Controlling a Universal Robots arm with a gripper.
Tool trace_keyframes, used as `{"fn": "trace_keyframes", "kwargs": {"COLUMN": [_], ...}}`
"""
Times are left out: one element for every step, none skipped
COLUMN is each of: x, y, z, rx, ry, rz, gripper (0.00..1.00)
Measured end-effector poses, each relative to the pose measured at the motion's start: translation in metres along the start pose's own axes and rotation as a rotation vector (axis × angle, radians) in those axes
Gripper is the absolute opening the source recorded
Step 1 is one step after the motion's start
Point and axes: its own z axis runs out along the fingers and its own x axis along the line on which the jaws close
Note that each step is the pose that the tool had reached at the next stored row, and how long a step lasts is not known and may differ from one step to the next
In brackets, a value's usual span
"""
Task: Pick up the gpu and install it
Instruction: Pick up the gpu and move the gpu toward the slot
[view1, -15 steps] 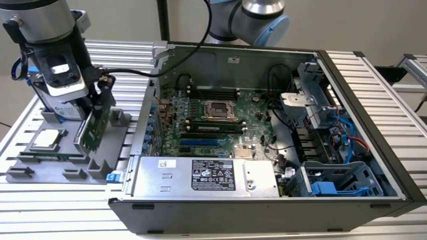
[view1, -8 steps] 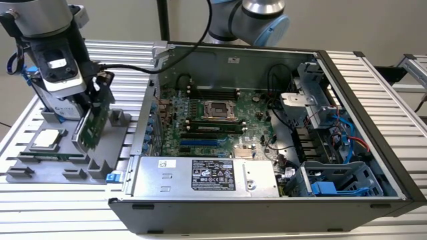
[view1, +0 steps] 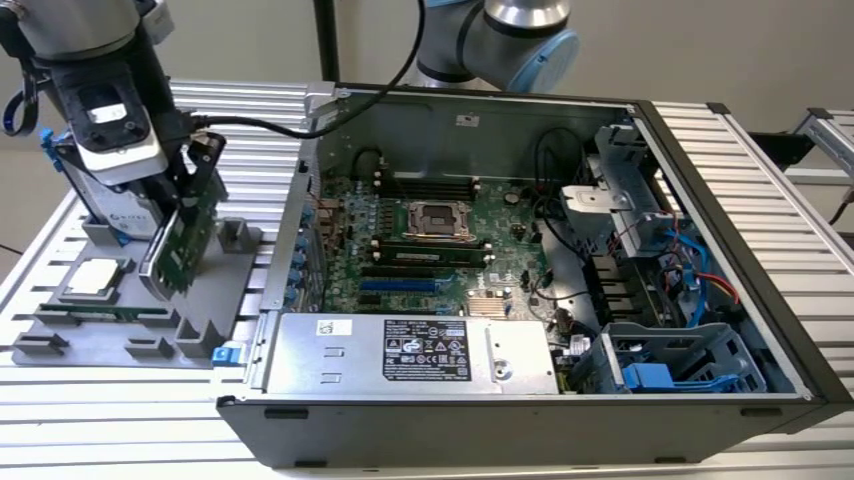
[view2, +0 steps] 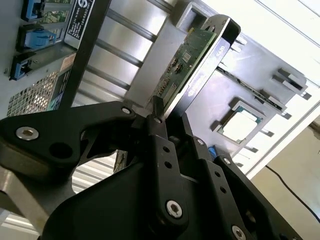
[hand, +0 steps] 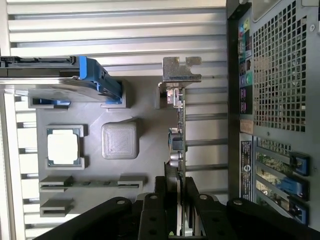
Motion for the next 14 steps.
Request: {"fn": "trace_keyframes", "kwargs": {"x": [0.0000, -0.0001, -0.0001, -0.0001, -0.0001, -0.0002, -0.0002, -0.0002, -0.0002, -0.0002, -0.0002, -0.0003, -0.0003, -0.0003], "y": [0.0000, 0.0000, 0.0000, 0.0000, 0.0000, 0.0001, 0.0001, 0.0001, 0.0001, 0.0001, 0.0001, 0.0001, 0.0001, 0.0001], "z": [-0.0010, -0.0021, -0.0030, -0.0041, -0.0049, -0.0058, -0.0066, -0.0074, -0.0081, -0.0087, -0.0093, -0.0100, -0.0106, -0.0113], "rx": [0.0000, 0.0001, -0.0001, 0.0000, 0.0000, 0.0000, -0.0001, -0.0001, -0.0001, -0.0001, -0.0001, 0.0000, 0.0000, 0.0000], "ry": [0.0000, 0.0001, 0.0000, 0.0001, 0.0000, 0.0000, -0.0001, 0.0000, 0.0000, 0.0000, -0.0001, 0.0000, 0.0001, 0.0000], "rz": [0.000, 0.000, 0.000, 0.000, 0.000, 0.000, 0.000, 0.000, 0.000, 0.000, 0.000, 0.000, 0.000, 0.000], "gripper": [0.00, 0.00, 0.00, 0.00, 0.00, 0.00, 0.00, 0.00, 0.00, 0.00, 0.00, 0.00, 0.00, 0.00]}}
